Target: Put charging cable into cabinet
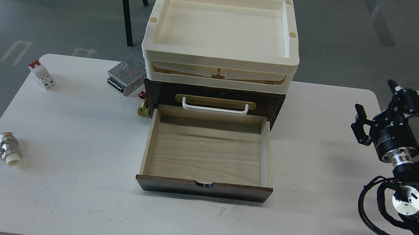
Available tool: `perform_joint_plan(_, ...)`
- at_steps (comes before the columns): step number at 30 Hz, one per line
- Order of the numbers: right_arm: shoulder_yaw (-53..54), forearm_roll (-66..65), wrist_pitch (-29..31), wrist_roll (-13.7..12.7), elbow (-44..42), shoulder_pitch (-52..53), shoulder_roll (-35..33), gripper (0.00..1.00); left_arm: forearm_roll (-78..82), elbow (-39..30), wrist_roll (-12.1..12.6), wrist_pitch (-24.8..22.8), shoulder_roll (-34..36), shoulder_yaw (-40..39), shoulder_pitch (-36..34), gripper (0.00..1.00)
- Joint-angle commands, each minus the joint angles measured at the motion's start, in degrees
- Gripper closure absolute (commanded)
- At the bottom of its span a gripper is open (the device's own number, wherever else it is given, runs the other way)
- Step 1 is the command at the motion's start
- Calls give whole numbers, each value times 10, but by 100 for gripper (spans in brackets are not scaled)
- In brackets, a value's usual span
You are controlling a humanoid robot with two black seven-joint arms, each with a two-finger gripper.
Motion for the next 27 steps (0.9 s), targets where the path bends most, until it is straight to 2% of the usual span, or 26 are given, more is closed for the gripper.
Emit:
perform_joint_plan(1,0,0,0,0,0,0,1,1,67,-84,0,4,-4,7,6,97)
perform_joint_plan(6,0,0,0,0,-1,0,1,1,84,-150,0,11,-25,8,53,97)
perform_joint_plan(13,0,0,0,0,-1,0,0,1,141,-193,0,45,-60,8,149,97)
perform_joint_plan(21,0,0,0,0,-1,0,1,1,215,-189,0,119,-134,8,281,97)
perform_joint_plan(27,0,0,0,0,-1,0,0,1,228,-162,0,150,-193,9,350,97)
